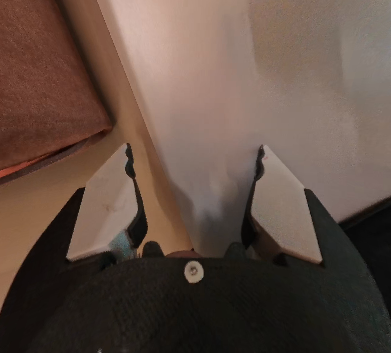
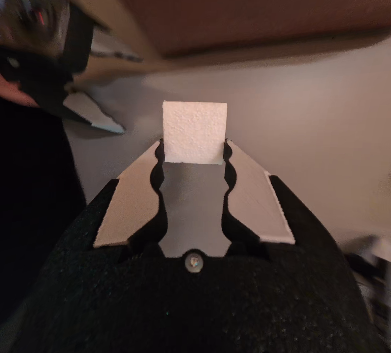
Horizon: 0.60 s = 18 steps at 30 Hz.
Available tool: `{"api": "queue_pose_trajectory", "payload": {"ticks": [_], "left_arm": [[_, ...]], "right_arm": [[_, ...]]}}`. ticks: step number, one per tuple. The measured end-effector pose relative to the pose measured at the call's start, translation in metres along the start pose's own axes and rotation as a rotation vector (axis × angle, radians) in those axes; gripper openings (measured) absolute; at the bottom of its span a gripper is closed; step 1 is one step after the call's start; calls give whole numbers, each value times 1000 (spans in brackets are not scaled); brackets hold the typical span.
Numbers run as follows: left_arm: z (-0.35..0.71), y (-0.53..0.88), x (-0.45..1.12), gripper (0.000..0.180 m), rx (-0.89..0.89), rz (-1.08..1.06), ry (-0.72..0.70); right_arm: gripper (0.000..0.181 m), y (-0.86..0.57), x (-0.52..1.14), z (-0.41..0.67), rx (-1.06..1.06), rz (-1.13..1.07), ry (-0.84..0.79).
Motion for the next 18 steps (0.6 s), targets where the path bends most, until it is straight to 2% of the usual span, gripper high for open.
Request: {"api": "queue_pose_trajectory", "payload": {"ticks": [5, 8, 18], "left_arm": [[-1, -3, 3, 114, -10, -28, -9], [1, -4, 5, 117, -1, -33, -3], [3, -1, 7, 120, -13, -52, 11]], "right_arm": [[55, -162, -118, 57, 45, -256, -127], [55, -253, -163, 77, 83, -352, -107], [55, -366, -126, 80, 90, -204, 139]]}}
Point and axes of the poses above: each gripper's, where its closed fingertips meet, x out along the fingers, z out of its top, y = z × x across the jaws, the point moved 4 cm from there along -x, back along the fingers, and after that the axes turned 13 degrees about -z, right-handed, at the moved point
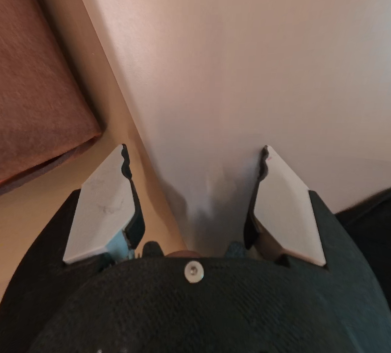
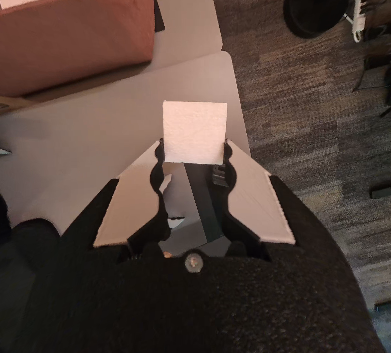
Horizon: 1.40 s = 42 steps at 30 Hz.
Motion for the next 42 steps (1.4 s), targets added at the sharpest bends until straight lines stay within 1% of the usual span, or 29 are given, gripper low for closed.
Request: {"api": "queue_pose_trajectory", "payload": {"ticks": [8, 14, 15, 18, 20, 22, 23, 24, 25, 27, 28, 29, 30, 31, 32, 33, 34, 35, 36, 37, 38, 39, 40, 41, 42], "left_arm": [[0, 2, 2, 123, -15, -21, 14], [0, 1, 3, 124, -21, -33, 16], [1, 1, 3, 124, -18, -32, 18], [2, 1, 3, 125, -6, -23, 25], [2, 1, 2, 124, 1, -18, 28], [2, 1, 2, 123, 3, -24, 28], [2, 1, 3, 123, 2, -30, 29], [2, 0, 3, 123, 2, -34, 31], [3, 0, 4, 123, 4, -36, 33], [5, -2, 5, 124, 12, -37, 35], [5, -4, 6, 124, 14, -38, 37], [5, -5, 7, 123, 15, -40, 40], [5, -7, 7, 123, 18, -41, 44], [5, -8, 7, 123, 22, -40, 48], [4, -9, 7, 124, 28, -37, 54], [3, -10, 6, 124, 33, -31, 60], [1, -9, 5, 125, 36, -24, 66], [-1, -8, 4, 126, 35, -16, 72], [-3, -7, 2, 127, 27, -11, 76], [-6, -5, 1, 128, 13, -8, 81], [-9, -3, 0, 129, -5, -8, 88], [-11, -1, -1, 130, -22, -5, 96], [-13, 1, -3, 132, -35, 2, 102], [-14, 3, -4, 132, -45, 8, 102], [-15, 4, -4, 132, -59, 8, 100]], "right_arm": [[55, -2, 20, 3, -51, 10, 79], [56, -1, 29, -3, -62, 13, 91], [59, 0, 32, -4, -56, 17, 92], [83, -2, 35, -10, -44, -11, 104], [96, -5, 21, -6, -44, -35, 71], [100, -13, -14, 11, -58, -79, -42], [98, -21, -40, 24, -61, -128, -137], [89, -30, -70, 39, -53, -194, -270], [70, -39, -106, 53, -30, -262, -442], [12, -50, -178, 69, 104, -327, -858], [0, -57, -201, 67, 234, -322, -1032], [0, -74, -204, 58, 403, -354, -1089], [0, -99, -181, 41, 573, -428, -972], [0, -122, -142, 16, 698, -503, -749], [0, -139, -99, -12, 764, -558, -509], [0, -154, -63, -39, 788, -628, -323], [0, -170, -42, -60, 786, -735, -218], [0, -186, -33, -70, 763, -866, -186], [0, -201, -35, -70, 728, -998, -215], [0, -211, -38, -60, 677, -1097, -283], [0, -216, -37, -42, 605, -1130, -381], [0, -213, -27, -18, 516, -1057, -495], [0, -202, -6, 6, 441, -872, -574], [0, -187, 24, 21, 416, -630, -564], [0, -172, 59, 23, 444, -401, -451]]}}
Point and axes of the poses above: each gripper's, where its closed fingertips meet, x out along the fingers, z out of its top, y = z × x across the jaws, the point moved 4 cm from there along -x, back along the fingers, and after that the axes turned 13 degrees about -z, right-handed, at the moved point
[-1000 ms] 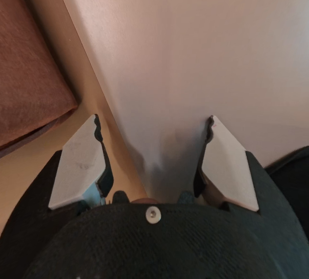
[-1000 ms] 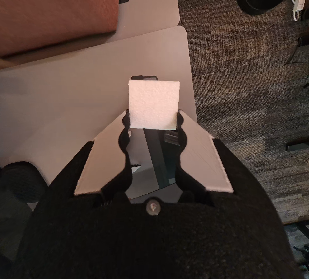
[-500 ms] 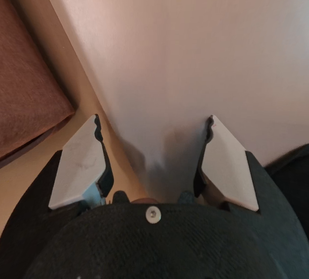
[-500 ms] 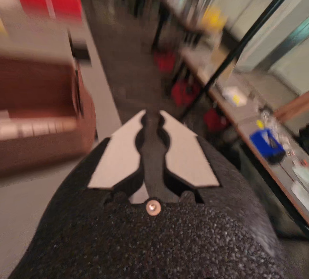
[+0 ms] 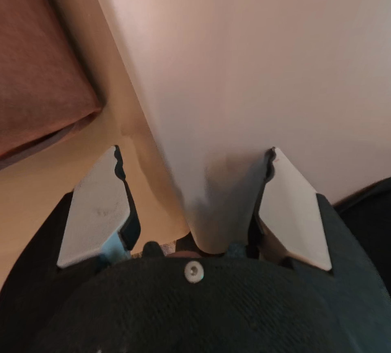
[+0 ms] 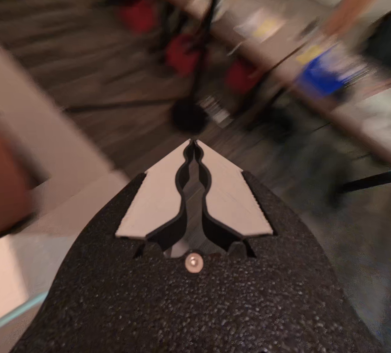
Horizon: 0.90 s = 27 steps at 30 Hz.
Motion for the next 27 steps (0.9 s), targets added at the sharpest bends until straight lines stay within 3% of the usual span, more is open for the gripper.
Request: {"api": "queue_pose_trajectory", "payload": {"ticks": [2, 5, 7, 9, 13, 16, 18, 21, 22, 24, 27], "left_arm": [[-1, -1, 2, 132, -34, -19, -2], [2, -4, 5, 133, -39, -33, 3], [6, -4, 6, 133, -18, -38, 11], [10, -5, 7, 133, 19, -45, 22], [18, -11, 10, 131, 106, -55, 34], [24, -14, 10, 129, 159, -30, 31], [25, -15, 10, 131, 168, -23, 19], [25, -15, 10, 129, 168, -23, -21], [24, -15, 8, 126, 168, -18, -38], [23, -16, 3, 118, 183, -9, -76], [22, -17, -3, 114, 201, -39, -117]], "right_arm": [[0, 33, 31, -62, 19, 215, 377], [0, 123, 0, -128, -58, 757, 590], [0, 133, -8, -142, -310, 663, 554], [0, 104, -11, -92, -288, 423, 446], [0, 22, -127, 102, -314, -41, -36], [7, 5, -253, 185, -437, -187, -159], [13, 19, -315, 188, -423, -182, -116], [26, 95, -370, 124, -252, 86, -91], [33, 132, -378, 88, -191, 199, -101], [29, 207, -378, -2, -70, 365, -101], [30, 308, -336, -177, 147, 401, 110]]}}
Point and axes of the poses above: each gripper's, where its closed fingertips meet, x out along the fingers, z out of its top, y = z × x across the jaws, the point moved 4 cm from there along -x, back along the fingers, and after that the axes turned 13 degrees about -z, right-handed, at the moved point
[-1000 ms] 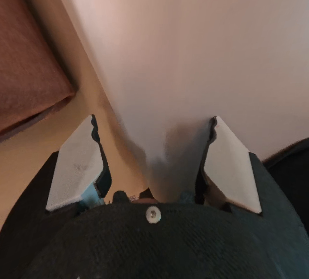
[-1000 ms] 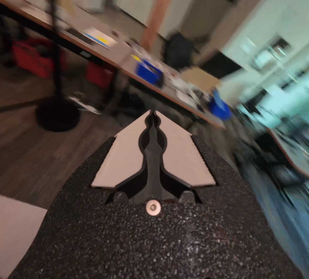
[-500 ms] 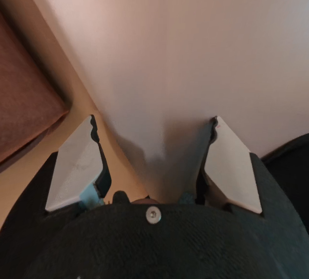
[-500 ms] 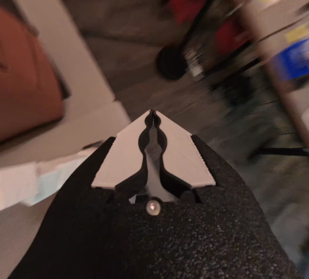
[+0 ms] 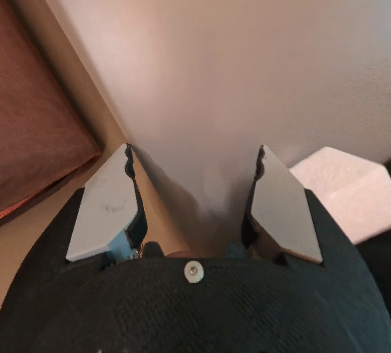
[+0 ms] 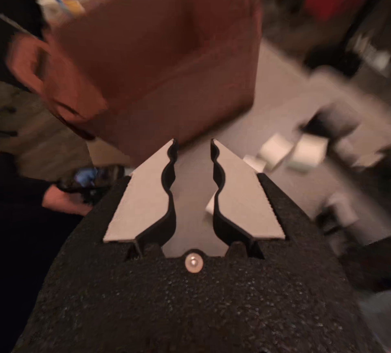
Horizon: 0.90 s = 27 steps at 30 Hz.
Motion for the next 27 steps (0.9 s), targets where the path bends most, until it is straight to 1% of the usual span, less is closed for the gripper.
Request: {"api": "queue_pose_trajectory", "payload": {"ticks": [1, 2, 3, 4, 5, 7, 8, 10, 13, 15, 16, 17, 18, 19, 20, 22, 23, 24, 26, 27], "left_arm": [[-1, 0, 0, 115, 1, -8, 4], [-3, 1, 0, 113, 8, -8, 14], [-4, 1, -1, 112, 27, -4, 18], [-4, 0, -3, 112, 56, -4, 13], [-5, -1, -5, 112, 84, -8, 7], [-6, -3, -8, 112, 126, -16, -4], [-6, -3, -9, 112, 143, -14, -9], [-8, -1, -10, 112, 154, -11, -16], [-5, 0, -14, 111, 157, -27, -42], [-1, -2, -17, 110, 173, -46, -58], [0, -3, -18, 108, 184, -54, -62], [2, -5, -19, 103, 195, -74, -61], [3, -10, -20, 100, 217, -119, -57], [5, -16, -24, 101, 244, -162, -68], [10, -21, -29, 100, 269, -194, -96], [17, -32, -39, 97, 308, -261, -137], [18, -38, -43, 97, 323, -307, -137], [18, -44, -45, 96, 336, -352, -126], [13, -56, -46, 94, 371, -445, -79], [11, -61, -46, 95, 392, -472, -62]], "right_arm": [[31, 8, 26, -59, 80, -25, 94], [27, 14, 41, -110, 151, -57, 166], [20, 15, 46, -145, 203, -94, 197], [18, 12, 43, -168, 239, -146, 204], [19, 9, 35, -182, 274, -188, 210], [33, 4, 13, -183, 320, -192, 196], [38, -1, 1, -175, 304, -210, 176], [50, -14, -27, -149, 197, -301, 113], [55, -23, -65, -101, 20, -490, -29], [65, -31, -78, -94, 10, -666, -30], [69, -32, -73, -105, 53, -697, 25], [71, -24, -60, -126, 127, -628, 139], [71, -4, -42, -152, 232, -472, 277], [70, 22, -26, -173, 350, -289, 368], [67, 48, -14, -187, 465, -150, 395], [53, 91, 3, -204, 647, 9, 377], [51, 102, 9, -214, 707, 35, 389], [52, 100, 13, -225, 733, -3, 401], [53, 67, 10, -252, 673, -234, 438], [53, 46, 1, -262, 577, -379, 462]]}}
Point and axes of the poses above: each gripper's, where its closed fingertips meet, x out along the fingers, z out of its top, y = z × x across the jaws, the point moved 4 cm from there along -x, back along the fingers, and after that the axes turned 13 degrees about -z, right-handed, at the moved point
